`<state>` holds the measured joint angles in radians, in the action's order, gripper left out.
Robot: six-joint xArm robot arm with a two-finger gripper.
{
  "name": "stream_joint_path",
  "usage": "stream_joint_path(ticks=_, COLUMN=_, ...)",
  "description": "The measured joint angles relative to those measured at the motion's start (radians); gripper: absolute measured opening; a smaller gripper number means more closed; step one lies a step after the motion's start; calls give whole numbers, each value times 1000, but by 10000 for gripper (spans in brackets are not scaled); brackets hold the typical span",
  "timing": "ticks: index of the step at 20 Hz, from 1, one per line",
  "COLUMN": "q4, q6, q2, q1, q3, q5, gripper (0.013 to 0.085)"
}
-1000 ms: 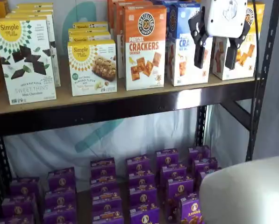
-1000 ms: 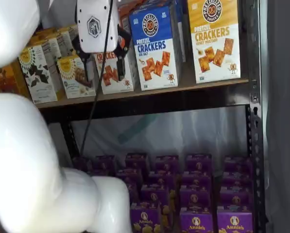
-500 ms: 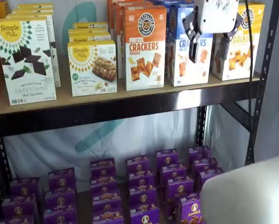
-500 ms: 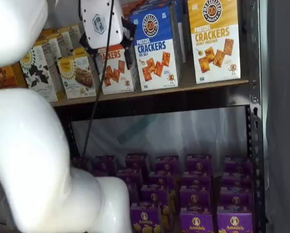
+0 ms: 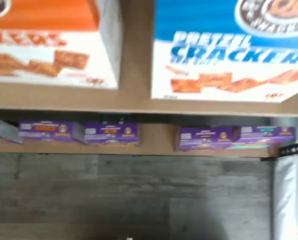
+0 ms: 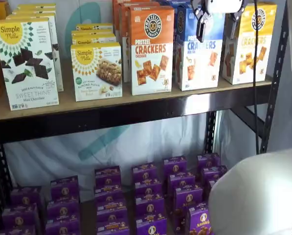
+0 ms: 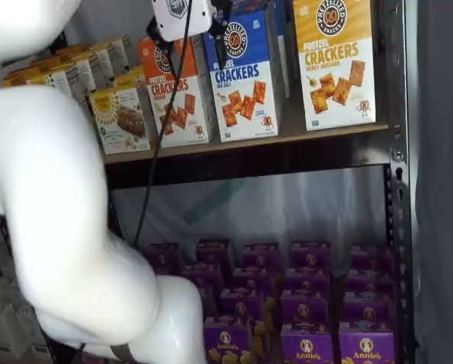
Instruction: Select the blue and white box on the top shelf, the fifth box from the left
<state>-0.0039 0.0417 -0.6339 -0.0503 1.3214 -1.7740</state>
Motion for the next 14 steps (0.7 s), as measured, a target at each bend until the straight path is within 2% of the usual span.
stream_joint_path(ticks=2, q4=-33, q6=0, q2=21, q1=8, q3=16, q5=12, gripper=850)
stream_joint_path(ticks=3, q4=-35, q6=4, q2=27, q1=3, q3=19, q5=21, gripper=850)
stream_joint_path(ticks=7, q4=7, q6=30, q2=24, q1=-35, q3=4, q5=99, gripper=850)
stream_joint_path(ticks=14, q4=32, q6=54, q2=24, q1=-63, q3=-26, q5=209, gripper=850)
